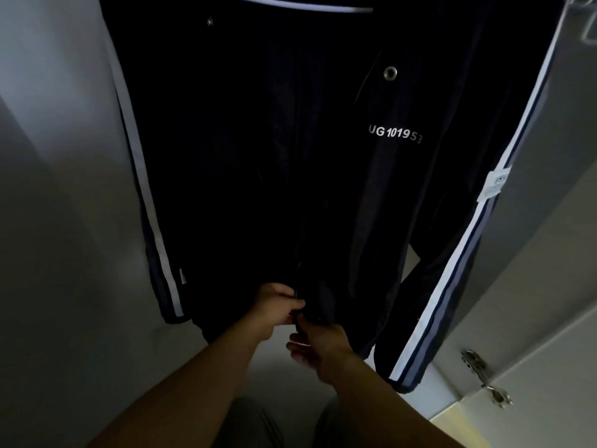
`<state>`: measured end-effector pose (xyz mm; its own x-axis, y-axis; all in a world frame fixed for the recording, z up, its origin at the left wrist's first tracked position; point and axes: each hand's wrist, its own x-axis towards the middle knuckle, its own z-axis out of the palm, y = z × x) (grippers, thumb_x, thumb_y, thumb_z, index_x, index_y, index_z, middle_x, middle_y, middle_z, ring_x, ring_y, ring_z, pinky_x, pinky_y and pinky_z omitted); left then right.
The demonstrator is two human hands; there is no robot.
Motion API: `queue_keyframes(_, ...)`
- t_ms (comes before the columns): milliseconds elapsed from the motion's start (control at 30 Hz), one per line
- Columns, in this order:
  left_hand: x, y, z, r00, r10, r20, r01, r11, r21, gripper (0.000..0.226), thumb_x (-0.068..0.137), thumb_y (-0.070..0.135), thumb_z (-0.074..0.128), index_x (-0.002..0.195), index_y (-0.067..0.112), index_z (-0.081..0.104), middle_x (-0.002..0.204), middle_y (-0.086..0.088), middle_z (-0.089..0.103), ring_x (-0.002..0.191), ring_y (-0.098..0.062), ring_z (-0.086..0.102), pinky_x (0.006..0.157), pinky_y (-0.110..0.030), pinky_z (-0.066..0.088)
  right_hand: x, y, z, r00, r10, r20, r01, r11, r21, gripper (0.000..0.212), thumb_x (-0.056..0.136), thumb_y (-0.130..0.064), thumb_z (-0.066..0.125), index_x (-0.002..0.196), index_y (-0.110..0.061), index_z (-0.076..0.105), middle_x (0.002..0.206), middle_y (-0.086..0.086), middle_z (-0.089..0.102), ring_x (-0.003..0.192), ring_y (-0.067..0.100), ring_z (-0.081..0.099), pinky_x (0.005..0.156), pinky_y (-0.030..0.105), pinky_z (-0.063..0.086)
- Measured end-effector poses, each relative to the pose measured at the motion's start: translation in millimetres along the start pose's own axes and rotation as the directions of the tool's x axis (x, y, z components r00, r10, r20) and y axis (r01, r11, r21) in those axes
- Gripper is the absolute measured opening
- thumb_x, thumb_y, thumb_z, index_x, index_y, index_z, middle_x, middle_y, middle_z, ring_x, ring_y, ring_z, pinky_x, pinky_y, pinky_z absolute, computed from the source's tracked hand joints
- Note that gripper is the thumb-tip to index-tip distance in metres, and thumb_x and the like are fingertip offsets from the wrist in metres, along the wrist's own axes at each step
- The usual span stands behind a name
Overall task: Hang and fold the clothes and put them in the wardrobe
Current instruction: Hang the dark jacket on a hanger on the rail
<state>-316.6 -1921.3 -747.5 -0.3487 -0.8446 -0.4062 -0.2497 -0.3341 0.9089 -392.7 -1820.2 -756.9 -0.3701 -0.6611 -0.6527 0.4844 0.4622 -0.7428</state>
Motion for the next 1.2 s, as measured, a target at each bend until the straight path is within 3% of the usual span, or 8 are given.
queue_keyframes(133, 1.3, -5.7, -2.0, 0.999, 0.036, -0.002, -0.036, 0.999, -0.022, 0.027, 0.087, -0.002, 0.074, 0.110, -0.003, 0.061, 0.100, -0.018, 0.067, 0.079, -0.023, 0.068, 0.060, -0.025, 0.059, 4.5, 2.8, 3.5, 0.998, 0.056, -0.012, -0.053, 0.984, 0.168, 0.014, 0.093, -0.013, 0.070, 0.104, -0.003, 0.071, 0.089, 0.016, 0.075, 0.077, 0.027, 0.073, 0.060, 0.035, 0.058)
queue_keyframes(267, 1.9, -15.5, -11.0, 0.998, 0.052, 0.033, -0.052, 0.999, 0.010, 0.011, 0.094, 0.025, 0.071, 0.103, 0.025, 0.065, 0.110, 0.000, 0.071, 0.095, -0.014, 0.068, 0.076, -0.027, 0.054, 7.9, 0.5, 4.8, 0.994, 0.109, 0.007, -0.108, 0.970, 0.219, 0.009, 0.093, -0.003, 0.068, 0.100, 0.002, 0.070, 0.087, 0.017, 0.073, 0.079, 0.028, 0.071, 0.061, 0.035, 0.056)
queue_keyframes(400, -0.2, -51.8, -30.3, 0.978, -0.205, 0.034, 0.207, 0.972, -0.114, 0.038, 0.093, 0.043, 0.068, 0.118, 0.015, 0.062, 0.116, -0.008, 0.067, 0.105, -0.025, 0.065, 0.087, -0.039, 0.053, 11.9, -1.3, 0.9, 0.996, 0.091, -0.011, -0.087, 0.979, 0.186, 0.008, 0.095, -0.005, 0.066, 0.091, 0.000, 0.070, 0.080, 0.014, 0.072, 0.070, 0.024, 0.069, 0.059, 0.033, 0.055)
queue_keyframes(500, -4.7, -75.4, -41.5, 0.950, -0.311, 0.008, 0.290, 0.874, -0.389, 0.051, 0.089, 0.034, 0.075, 0.125, 0.009, 0.050, 0.122, -0.020, 0.053, 0.108, -0.038, 0.061, 0.080, -0.043, 0.057, 13.1, -0.5, -2.9, 0.996, 0.093, -0.009, -0.090, 0.981, 0.172, 0.010, 0.096, -0.006, 0.064, 0.090, -0.001, 0.070, 0.081, 0.014, 0.072, 0.073, 0.024, 0.069, 0.062, 0.033, 0.055)
queue_keyframes(633, 0.9, -83.2, -49.4, 0.990, -0.132, -0.053, 0.056, 0.706, -0.706, 0.033, 0.099, 0.013, 0.059, 0.131, 0.016, 0.054, 0.125, -0.011, 0.057, 0.107, -0.029, 0.062, 0.075, -0.040, 0.060, 12.6, 4.5, -6.5, 0.996, 0.087, -0.006, -0.086, 0.992, 0.098, 0.008, 0.097, -0.008, 0.064, 0.094, -0.003, 0.070, 0.090, 0.013, 0.072, 0.080, 0.023, 0.068, 0.063, 0.031, 0.054)
queue_keyframes(867, -1.3, -92.1, -73.3, 0.997, -0.074, 0.029, 0.064, 0.536, -0.842, 0.019, 0.105, 0.017, 0.046, 0.110, 0.012, 0.063, 0.090, -0.005, 0.070, 0.069, -0.015, 0.069, 0.048, -0.024, 0.052, 14.3, 4.2, -10.9, 0.994, 0.092, 0.063, -0.103, 0.975, 0.196, 0.010, 0.097, -0.001, 0.060, 0.094, -0.003, 0.069, 0.090, 0.011, 0.071, 0.080, 0.024, 0.064, 0.067, 0.033, 0.053)
queue_keyframes(1033, -8.9, -98.8, -77.7, 0.987, -0.155, -0.037, 0.057, 0.566, -0.823, 0.018, 0.102, 0.003, 0.045, 0.095, 0.008, 0.060, 0.066, -0.003, 0.069, 0.046, -0.008, 0.060, 0.038, -0.016, 0.041, 14.4, 8.4, -11.1, 0.994, 0.092, 0.062, -0.103, 0.974, 0.204, 0.010, 0.094, 0.001, 0.062, 0.092, -0.003, 0.071, 0.079, 0.009, 0.076, 0.081, 0.026, 0.069, 0.062, 0.031, 0.055)
queue_keyframes(1200, -21.9, -97.3, -62.9, 0.990, -0.139, 0.011, 0.108, 0.720, -0.685, 0.020, 0.086, -0.006, 0.062, 0.103, 0.004, 0.064, 0.082, -0.012, 0.070, 0.066, -0.017, 0.070, 0.053, -0.023, 0.057, 16.0, 11.5, -12.2, 0.996, 0.068, 0.058, -0.078, 0.977, 0.200, 0.011, 0.095, 0.002, 0.062, 0.098, -0.002, 0.072, 0.082, 0.010, 0.077, 0.078, 0.023, 0.071, 0.057, 0.027, 0.056)
